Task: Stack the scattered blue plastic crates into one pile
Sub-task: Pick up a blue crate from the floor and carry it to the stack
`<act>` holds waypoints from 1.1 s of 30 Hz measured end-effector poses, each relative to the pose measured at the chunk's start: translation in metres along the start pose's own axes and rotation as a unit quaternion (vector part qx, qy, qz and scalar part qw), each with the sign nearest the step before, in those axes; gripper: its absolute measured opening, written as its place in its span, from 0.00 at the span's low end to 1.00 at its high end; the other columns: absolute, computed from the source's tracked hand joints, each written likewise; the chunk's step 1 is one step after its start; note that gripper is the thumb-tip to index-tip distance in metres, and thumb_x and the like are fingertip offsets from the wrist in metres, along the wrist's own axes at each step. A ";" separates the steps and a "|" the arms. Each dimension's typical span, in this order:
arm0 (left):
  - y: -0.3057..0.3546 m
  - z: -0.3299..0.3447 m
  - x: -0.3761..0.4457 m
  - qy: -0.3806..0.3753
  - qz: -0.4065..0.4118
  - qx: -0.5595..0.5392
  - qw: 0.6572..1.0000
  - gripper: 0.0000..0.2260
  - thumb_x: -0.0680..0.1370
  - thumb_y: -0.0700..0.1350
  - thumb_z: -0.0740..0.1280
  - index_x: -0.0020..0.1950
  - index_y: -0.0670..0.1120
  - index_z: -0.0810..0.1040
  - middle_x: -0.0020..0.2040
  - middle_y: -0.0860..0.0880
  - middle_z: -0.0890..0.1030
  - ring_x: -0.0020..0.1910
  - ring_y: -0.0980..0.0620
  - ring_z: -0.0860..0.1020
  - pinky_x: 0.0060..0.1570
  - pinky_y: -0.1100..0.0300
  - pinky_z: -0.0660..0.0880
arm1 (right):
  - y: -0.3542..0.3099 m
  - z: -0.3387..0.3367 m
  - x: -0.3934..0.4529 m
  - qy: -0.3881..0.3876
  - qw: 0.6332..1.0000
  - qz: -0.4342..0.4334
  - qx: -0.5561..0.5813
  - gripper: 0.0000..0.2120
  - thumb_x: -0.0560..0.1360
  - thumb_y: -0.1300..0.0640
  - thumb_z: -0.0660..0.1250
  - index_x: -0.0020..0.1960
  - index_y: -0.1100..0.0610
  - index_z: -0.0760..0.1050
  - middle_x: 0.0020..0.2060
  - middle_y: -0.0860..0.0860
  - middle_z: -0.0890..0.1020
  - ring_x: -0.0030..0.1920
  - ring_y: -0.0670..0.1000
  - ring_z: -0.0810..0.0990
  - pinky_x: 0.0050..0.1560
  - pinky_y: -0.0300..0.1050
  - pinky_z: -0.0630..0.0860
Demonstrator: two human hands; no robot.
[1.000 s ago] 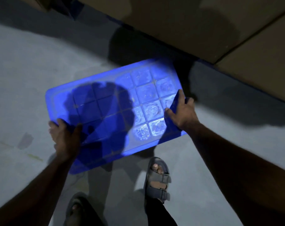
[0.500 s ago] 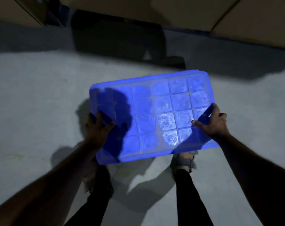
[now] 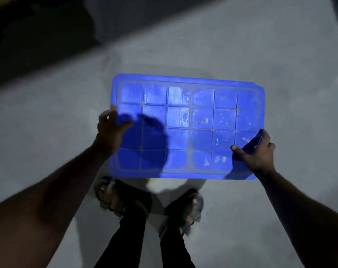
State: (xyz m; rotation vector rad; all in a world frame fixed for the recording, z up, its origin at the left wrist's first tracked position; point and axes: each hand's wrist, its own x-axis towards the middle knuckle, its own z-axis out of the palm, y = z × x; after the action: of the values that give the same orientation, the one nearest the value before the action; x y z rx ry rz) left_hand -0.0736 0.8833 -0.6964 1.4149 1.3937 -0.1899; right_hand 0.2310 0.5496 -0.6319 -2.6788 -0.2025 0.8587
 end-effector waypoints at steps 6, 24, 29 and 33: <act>0.103 0.087 -0.026 -0.067 0.077 0.078 0.992 0.31 0.77 0.47 0.70 0.74 0.37 0.63 0.63 0.41 0.64 0.57 0.53 0.67 0.64 0.58 0.69 | 0.115 -0.014 -0.039 0.071 0.988 0.101 0.094 0.54 0.60 0.41 0.78 0.76 0.59 0.55 0.69 0.65 0.65 0.71 0.64 0.62 0.67 0.57 0.65; 0.219 0.217 0.002 -0.133 0.056 -0.035 0.989 0.19 0.83 0.53 0.58 0.68 0.45 0.74 0.50 0.48 0.77 0.34 0.56 0.76 0.29 0.67 0.74 | 0.216 -0.036 0.041 0.151 0.866 0.252 0.404 0.64 0.45 0.19 0.73 0.73 0.49 0.64 0.68 0.52 0.74 0.61 0.59 0.80 0.56 0.65 0.79; 0.255 0.218 -0.043 -0.125 0.085 -0.097 0.984 0.28 0.84 0.48 0.54 0.26 0.49 0.81 0.25 0.56 0.77 0.21 0.59 0.75 0.27 0.70 0.71 | 0.202 -0.074 0.025 0.194 0.852 0.241 0.423 0.46 0.56 0.23 0.73 0.65 0.47 0.69 0.60 0.48 0.79 0.55 0.56 0.83 0.56 0.61 0.80; 0.283 0.212 -0.063 -0.082 0.090 -0.205 0.971 0.15 0.84 0.48 0.55 0.38 0.48 0.68 0.21 0.57 0.70 0.19 0.59 0.68 0.24 0.68 0.65 | 0.201 -0.096 -0.003 0.247 0.812 0.229 0.477 0.38 0.63 0.21 0.65 0.55 0.53 0.75 0.47 0.50 0.81 0.48 0.50 0.81 0.56 0.54 0.79</act>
State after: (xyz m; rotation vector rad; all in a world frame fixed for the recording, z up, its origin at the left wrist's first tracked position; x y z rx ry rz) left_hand 0.2445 0.7666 -0.5787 1.1418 1.0863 0.0953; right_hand 0.2927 0.3355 -0.6253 -1.8551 0.8137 0.1992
